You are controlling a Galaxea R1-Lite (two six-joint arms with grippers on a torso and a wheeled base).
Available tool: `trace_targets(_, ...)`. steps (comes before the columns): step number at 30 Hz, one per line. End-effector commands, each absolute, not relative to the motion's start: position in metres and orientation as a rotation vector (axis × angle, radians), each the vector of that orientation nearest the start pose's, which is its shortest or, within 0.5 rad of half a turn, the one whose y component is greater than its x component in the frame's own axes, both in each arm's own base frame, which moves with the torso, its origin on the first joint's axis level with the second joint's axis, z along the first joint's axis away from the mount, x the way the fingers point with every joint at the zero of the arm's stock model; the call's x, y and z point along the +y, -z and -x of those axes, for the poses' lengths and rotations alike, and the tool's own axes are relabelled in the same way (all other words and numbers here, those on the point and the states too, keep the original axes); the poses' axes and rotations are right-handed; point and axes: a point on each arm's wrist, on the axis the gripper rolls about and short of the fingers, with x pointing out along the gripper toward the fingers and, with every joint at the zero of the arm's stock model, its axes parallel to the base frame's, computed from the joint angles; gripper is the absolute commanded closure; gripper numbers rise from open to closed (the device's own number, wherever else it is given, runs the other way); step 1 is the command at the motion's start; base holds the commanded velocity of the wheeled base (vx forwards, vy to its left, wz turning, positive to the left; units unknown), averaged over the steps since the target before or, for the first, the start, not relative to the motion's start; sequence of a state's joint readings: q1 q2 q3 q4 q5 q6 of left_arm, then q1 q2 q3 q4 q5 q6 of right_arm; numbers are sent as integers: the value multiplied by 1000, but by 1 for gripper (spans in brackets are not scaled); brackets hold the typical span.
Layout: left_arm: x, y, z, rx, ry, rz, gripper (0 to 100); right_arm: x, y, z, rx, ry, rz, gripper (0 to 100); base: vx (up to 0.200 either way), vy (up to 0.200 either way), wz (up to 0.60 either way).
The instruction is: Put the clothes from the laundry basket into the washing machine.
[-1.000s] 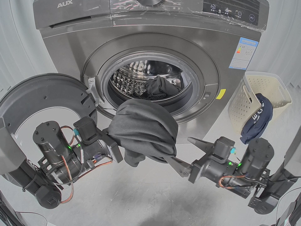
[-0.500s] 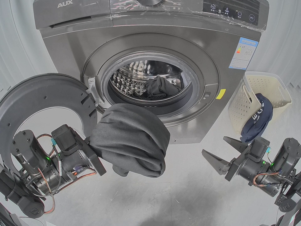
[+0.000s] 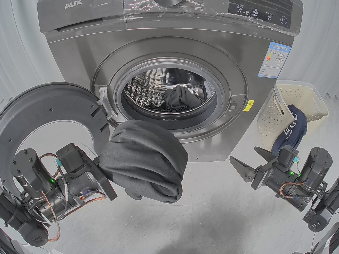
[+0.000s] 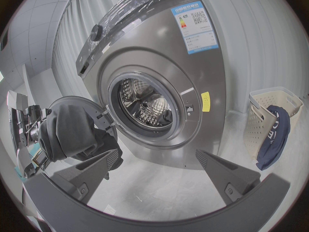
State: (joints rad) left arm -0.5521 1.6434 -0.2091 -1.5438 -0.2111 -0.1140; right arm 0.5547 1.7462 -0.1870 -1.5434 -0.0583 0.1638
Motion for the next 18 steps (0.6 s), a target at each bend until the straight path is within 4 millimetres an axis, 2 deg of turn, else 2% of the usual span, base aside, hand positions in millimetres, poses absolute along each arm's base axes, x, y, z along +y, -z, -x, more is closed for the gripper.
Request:
trace_targets(1,-119,-145,-187,-57,764,123,100,124,-110,-200,98,-493,-139,0,200,0,0)
trace_targets(9,-120,-142,-185,-46,767,103,100,124,-108,-199,101,-489,-123,0,200,0,0)
trace_targets(15,-122,-132,-182,-25,779,25,100,130,-110,-196,94,-492,-125,0,0,0,0)
trace_targets(18,-123,-131,-184,-20,781,27,100,131,-110,-196,91,-496,-126,0,200,0,0)
